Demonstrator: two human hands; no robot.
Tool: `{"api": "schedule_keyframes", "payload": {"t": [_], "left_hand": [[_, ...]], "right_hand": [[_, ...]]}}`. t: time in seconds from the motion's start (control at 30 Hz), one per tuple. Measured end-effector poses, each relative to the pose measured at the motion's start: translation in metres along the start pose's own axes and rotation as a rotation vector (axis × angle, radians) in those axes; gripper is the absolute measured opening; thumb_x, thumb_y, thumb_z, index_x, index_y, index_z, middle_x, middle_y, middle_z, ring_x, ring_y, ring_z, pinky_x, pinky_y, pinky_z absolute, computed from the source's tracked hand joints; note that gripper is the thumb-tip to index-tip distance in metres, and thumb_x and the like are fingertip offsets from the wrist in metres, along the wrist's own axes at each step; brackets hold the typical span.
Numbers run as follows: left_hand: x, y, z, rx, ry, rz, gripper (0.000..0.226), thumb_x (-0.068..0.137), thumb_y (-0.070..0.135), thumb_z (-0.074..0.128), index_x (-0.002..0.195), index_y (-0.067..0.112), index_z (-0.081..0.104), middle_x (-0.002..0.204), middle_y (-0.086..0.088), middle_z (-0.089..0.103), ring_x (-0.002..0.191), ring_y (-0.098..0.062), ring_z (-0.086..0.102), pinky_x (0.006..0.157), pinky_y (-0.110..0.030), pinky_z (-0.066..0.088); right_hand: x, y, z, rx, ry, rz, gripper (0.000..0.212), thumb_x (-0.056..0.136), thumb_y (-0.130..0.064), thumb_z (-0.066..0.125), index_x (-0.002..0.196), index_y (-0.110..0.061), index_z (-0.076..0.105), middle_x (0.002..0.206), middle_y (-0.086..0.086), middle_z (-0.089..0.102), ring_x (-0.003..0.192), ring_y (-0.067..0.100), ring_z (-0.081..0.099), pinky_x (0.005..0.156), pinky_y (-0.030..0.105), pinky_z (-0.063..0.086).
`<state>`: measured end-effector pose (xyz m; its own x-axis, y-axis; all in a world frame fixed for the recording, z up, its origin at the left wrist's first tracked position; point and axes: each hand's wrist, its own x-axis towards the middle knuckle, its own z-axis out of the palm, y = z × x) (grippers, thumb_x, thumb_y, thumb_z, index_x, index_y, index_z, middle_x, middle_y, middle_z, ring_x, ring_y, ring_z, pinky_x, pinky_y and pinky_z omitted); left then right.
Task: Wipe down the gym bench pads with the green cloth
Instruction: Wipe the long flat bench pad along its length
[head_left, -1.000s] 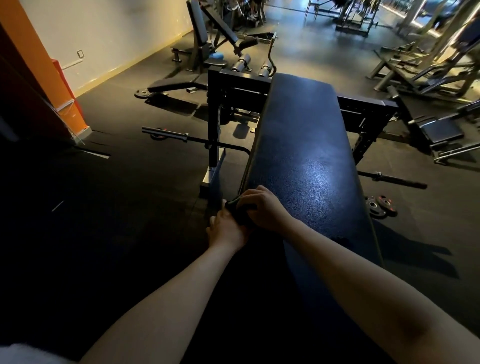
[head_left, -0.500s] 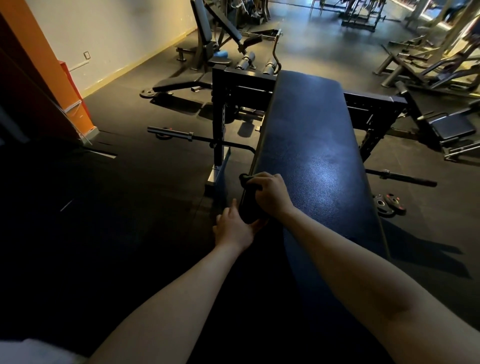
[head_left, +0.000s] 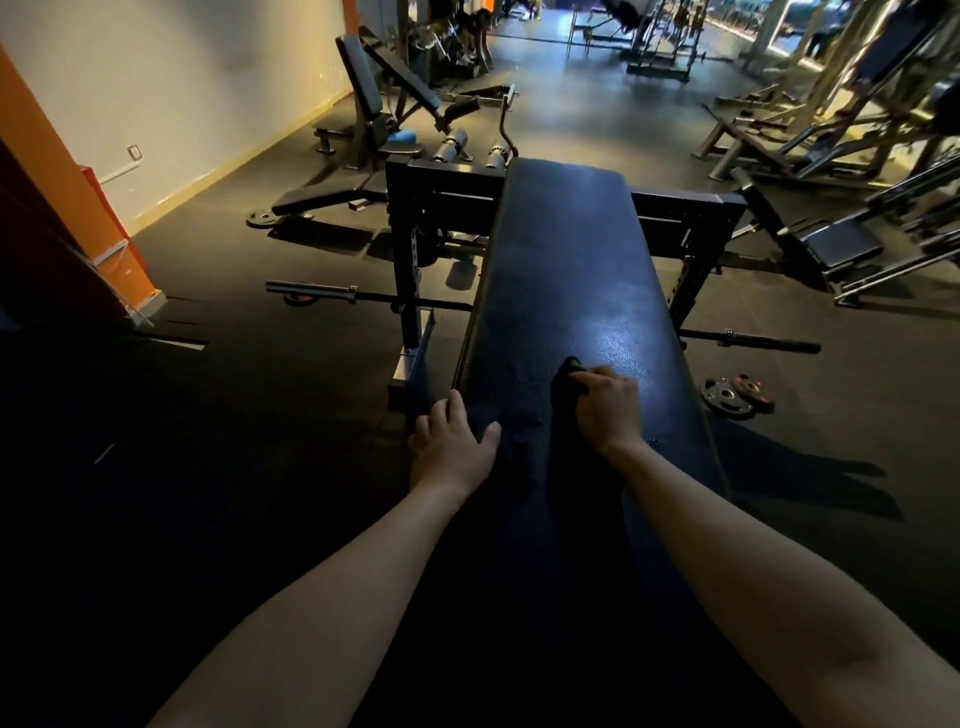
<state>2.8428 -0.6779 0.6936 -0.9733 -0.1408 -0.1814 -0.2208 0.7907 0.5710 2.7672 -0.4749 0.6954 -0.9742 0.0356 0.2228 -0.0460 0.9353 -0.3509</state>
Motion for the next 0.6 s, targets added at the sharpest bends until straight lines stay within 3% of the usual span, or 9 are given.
{"api": "schedule_keyframes", "payload": {"t": [0.17,0.3,0.47,0.6], "left_hand": [[0.009,-0.004,-0.003,-0.115,0.057,-0.026,0.093,0.093,0.059,0.057,0.160,0.014,0.012,0.160,-0.009,0.027,0.144,-0.031,0.024,0.114,-0.046,0.027],[0.015,-0.011,-0.004,-0.189,0.042,-0.006,0.094,0.091,0.055,0.063,0.160,0.015,0.013,0.158,-0.009,0.030,0.144,-0.031,0.026,0.114,-0.048,0.028],[0.010,-0.011,-0.002,-0.012,0.123,0.088,0.081,0.091,0.033,0.069,0.156,0.015,0.023,0.150,-0.008,0.036,0.136,-0.028,0.034,0.112,-0.043,0.031],[0.007,-0.009,-0.001,0.168,0.166,0.174,0.081,0.091,0.036,0.066,0.155,0.014,0.022,0.155,-0.006,0.030,0.140,-0.026,0.029,0.115,-0.041,0.026]], "right_hand": [[-0.005,-0.034,0.005,0.045,-0.019,0.106,0.041,0.087,-0.004,0.049,0.119,-0.016,0.072,0.123,0.017,0.063,0.103,0.040,0.058,0.093,0.037,0.038],[-0.004,-0.079,0.006,0.156,-0.086,-0.094,0.043,0.087,-0.003,0.053,0.120,-0.021,0.073,0.125,0.009,0.068,0.109,0.032,0.064,0.096,0.034,0.043],[-0.003,-0.112,0.010,0.280,-0.315,-0.184,0.033,0.097,-0.008,0.054,0.120,-0.023,0.071,0.125,0.002,0.068,0.110,0.019,0.064,0.090,0.024,0.049],[-0.011,-0.099,0.008,0.240,-0.348,-0.300,0.031,0.096,-0.013,0.057,0.120,-0.029,0.069,0.125,-0.001,0.064,0.110,0.020,0.060,0.096,0.040,0.053]]}}
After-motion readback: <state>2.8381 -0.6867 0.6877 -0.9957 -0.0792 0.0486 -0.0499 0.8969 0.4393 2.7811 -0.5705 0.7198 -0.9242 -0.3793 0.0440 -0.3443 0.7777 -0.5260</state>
